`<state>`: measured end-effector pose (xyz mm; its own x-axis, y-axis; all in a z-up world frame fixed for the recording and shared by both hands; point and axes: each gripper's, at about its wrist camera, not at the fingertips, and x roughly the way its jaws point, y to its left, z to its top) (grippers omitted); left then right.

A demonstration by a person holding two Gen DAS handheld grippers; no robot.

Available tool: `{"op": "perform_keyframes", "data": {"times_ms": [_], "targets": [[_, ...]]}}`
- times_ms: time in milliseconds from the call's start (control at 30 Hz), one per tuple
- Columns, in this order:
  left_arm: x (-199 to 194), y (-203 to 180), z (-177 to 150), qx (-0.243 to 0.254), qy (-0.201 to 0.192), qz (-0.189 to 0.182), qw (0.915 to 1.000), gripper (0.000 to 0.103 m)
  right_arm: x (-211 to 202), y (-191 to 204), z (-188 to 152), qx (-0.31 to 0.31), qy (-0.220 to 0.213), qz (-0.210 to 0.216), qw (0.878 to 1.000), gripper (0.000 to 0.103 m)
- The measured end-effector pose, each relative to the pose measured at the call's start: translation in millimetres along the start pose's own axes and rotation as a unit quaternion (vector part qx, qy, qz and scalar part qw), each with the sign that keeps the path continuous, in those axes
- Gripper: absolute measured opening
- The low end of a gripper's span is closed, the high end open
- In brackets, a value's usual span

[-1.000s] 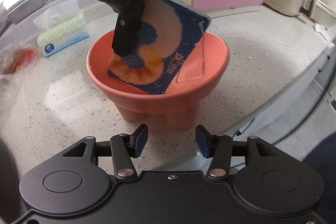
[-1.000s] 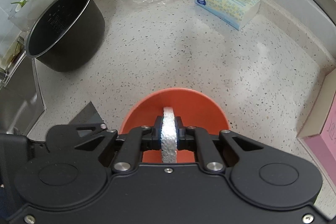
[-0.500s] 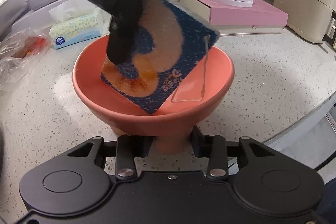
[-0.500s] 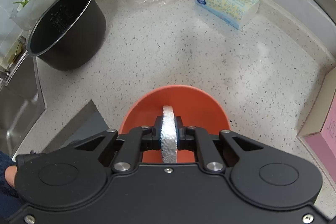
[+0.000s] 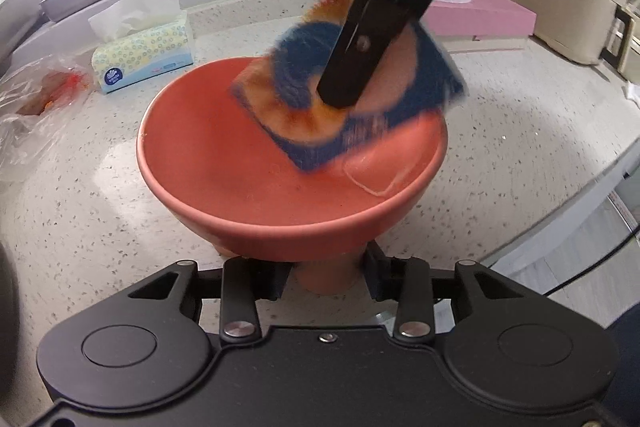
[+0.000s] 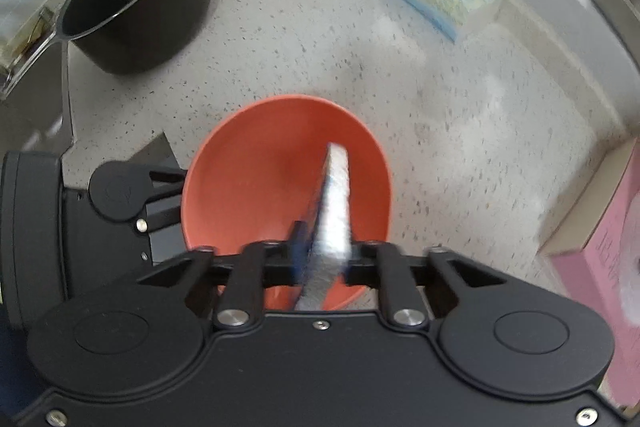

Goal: Clean bowl
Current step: 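Scrub the sponge along the bowl rim with the right gripper while the left gripper holds the bowl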

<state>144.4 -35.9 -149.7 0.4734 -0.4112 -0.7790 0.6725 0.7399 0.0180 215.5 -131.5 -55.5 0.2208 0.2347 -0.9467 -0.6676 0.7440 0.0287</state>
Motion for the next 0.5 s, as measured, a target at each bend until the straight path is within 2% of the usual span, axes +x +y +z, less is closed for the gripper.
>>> {"op": "perform_keyframes", "data": {"times_ms": [200,500], "targets": [[0.6,6.7,-0.6,0.024,0.006,-0.013,0.9996,0.037,0.0,11.0,13.6,-0.077,-0.006,-0.041,0.996,0.012],[-0.9,16.3,-3.3,0.036,0.006,-0.023,0.9991,0.037,7.4,13.2,13.7,-0.134,0.062,-0.043,0.988,0.012]]}}
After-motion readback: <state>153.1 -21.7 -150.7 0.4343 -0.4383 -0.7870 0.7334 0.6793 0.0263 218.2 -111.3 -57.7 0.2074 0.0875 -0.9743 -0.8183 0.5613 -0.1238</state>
